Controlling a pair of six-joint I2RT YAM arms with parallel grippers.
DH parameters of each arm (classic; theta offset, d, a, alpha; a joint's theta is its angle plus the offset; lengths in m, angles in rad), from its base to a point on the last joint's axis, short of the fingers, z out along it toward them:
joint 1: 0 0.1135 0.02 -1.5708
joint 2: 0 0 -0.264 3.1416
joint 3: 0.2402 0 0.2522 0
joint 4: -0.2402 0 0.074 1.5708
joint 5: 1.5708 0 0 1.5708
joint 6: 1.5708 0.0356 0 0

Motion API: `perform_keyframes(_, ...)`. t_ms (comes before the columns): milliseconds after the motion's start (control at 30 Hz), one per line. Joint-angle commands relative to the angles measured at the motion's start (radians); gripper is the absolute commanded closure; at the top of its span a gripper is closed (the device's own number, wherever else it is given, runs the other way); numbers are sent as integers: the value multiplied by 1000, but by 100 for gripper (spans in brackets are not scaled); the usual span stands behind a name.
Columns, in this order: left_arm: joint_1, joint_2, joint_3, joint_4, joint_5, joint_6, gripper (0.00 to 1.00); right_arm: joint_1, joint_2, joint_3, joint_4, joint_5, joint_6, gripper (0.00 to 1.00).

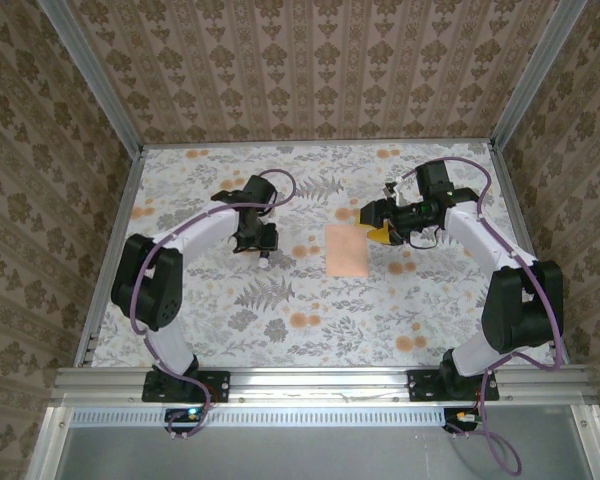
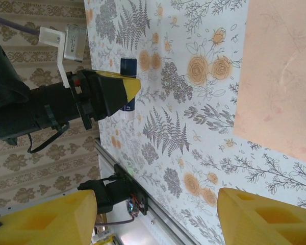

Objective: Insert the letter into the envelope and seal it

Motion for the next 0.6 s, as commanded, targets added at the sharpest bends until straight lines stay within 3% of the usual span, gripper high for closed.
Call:
perform_keyframes(0,8,18,29,-27,-16,-26,100,-6,-2,-15,-34,3,-27,35)
perform_keyframes(567,8,63,23,3,-11,-37,98,-11,-3,-40,-25,8,-33,35)
